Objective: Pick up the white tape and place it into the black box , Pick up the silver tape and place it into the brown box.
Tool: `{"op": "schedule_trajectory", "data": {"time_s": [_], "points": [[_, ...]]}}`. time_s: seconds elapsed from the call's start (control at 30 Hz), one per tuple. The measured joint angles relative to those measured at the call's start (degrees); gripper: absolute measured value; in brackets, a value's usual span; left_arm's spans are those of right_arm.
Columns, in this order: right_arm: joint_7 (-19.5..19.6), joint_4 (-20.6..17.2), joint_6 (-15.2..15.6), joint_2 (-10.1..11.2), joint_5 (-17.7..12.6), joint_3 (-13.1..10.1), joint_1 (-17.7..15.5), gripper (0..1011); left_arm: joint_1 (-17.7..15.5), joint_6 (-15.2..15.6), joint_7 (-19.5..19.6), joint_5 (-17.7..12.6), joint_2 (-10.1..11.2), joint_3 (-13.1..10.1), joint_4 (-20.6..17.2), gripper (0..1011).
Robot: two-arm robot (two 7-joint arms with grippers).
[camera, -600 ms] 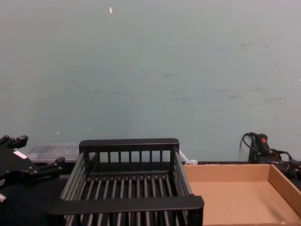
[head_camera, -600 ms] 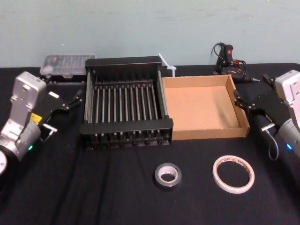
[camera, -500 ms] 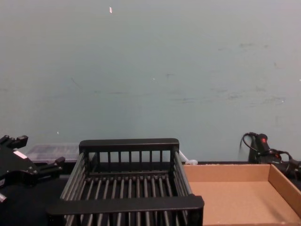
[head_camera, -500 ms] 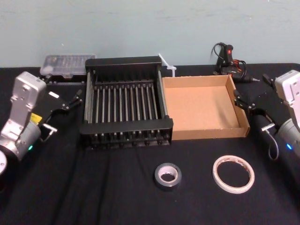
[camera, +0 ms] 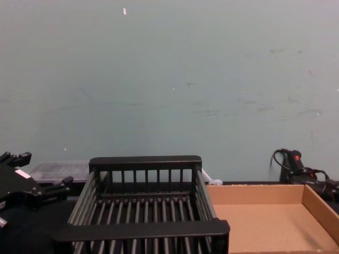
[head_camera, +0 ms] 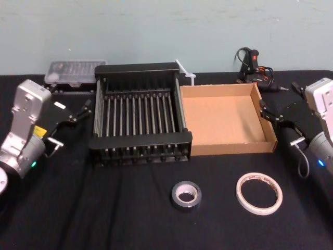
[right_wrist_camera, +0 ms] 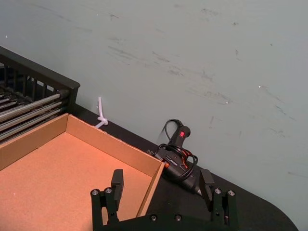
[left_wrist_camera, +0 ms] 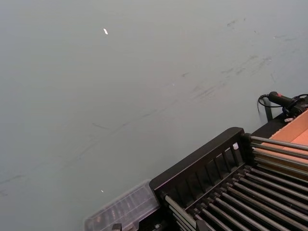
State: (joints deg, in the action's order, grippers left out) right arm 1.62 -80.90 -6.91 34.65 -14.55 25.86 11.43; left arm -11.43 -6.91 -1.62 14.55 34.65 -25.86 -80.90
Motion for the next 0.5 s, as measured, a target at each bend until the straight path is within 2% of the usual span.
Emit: {"op": "schedule_trajectory", "data": {"time_s": [0.5], "points": [[0.0, 0.0, 0.0, 0.0, 0.0, 0.0, 0.0, 1002, 0.0, 0.0, 0.0, 0.0, 0.0, 0.0, 0.0, 1002]]}}
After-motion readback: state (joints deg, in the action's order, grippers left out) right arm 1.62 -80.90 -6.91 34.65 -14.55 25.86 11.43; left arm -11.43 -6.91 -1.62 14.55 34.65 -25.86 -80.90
